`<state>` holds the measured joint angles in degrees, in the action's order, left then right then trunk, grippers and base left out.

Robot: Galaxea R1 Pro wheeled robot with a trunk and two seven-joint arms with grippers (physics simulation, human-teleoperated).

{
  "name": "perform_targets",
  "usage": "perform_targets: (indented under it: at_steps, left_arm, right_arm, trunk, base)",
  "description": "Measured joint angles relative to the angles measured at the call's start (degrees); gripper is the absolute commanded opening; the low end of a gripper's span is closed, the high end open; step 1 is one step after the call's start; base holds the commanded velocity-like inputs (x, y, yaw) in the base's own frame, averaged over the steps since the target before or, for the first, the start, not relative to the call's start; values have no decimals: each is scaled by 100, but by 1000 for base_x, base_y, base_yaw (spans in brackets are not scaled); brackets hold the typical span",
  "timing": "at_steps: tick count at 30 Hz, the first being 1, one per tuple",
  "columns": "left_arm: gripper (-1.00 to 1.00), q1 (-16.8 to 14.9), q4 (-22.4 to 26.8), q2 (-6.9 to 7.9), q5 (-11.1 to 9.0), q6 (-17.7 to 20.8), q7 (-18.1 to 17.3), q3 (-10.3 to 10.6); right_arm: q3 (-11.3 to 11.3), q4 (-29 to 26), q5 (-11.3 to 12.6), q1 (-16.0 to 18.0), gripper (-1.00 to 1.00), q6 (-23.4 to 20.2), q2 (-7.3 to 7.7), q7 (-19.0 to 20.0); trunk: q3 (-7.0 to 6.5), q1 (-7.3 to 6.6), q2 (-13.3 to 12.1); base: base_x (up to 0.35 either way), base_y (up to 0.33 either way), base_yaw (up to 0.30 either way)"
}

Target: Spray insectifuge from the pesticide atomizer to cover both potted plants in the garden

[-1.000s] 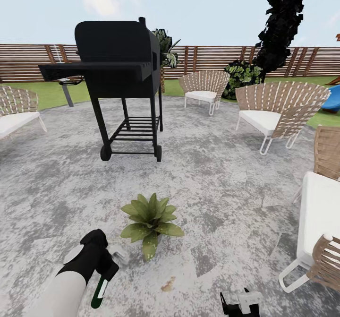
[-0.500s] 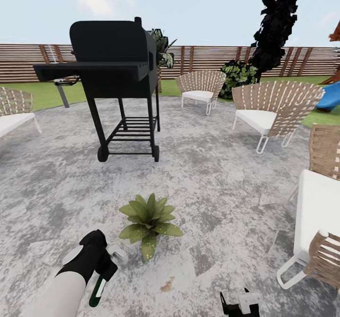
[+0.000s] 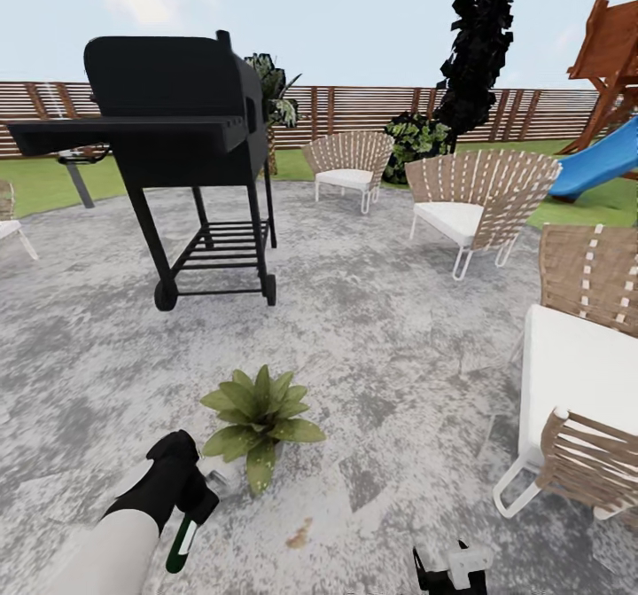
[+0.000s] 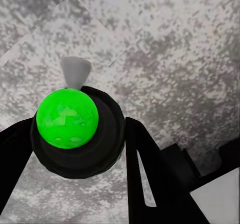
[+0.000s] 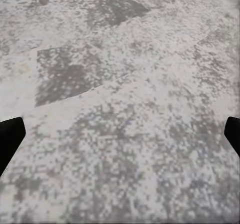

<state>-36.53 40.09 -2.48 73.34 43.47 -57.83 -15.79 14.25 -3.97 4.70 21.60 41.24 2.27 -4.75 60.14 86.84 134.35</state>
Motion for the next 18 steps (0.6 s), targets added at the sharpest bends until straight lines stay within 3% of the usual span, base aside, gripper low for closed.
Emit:
perform_targets:
  at_steps: [3, 10, 18]
  left_arm:
    - [-100, 0, 2, 1, -3, -6, 0, -203]
    - [-100, 0, 2, 1, 1, -120, -1, -220]
    - [-100, 0, 1, 1, 5, -147, 0, -219]
  right_arm:
    - [0, 0, 1, 0, 100, -1, 0, 1]
    - [0, -1, 1, 0, 100, -2, 0, 1]
    - [0, 0, 1, 0, 100, -1, 0, -8]
  trunk:
    - [0, 0, 0]
    - [0, -1, 0]
    - [0, -4, 0]
  base:
    - [-140, 276, -1]
    - [-7, 332, 0]
    - [180, 279, -17]
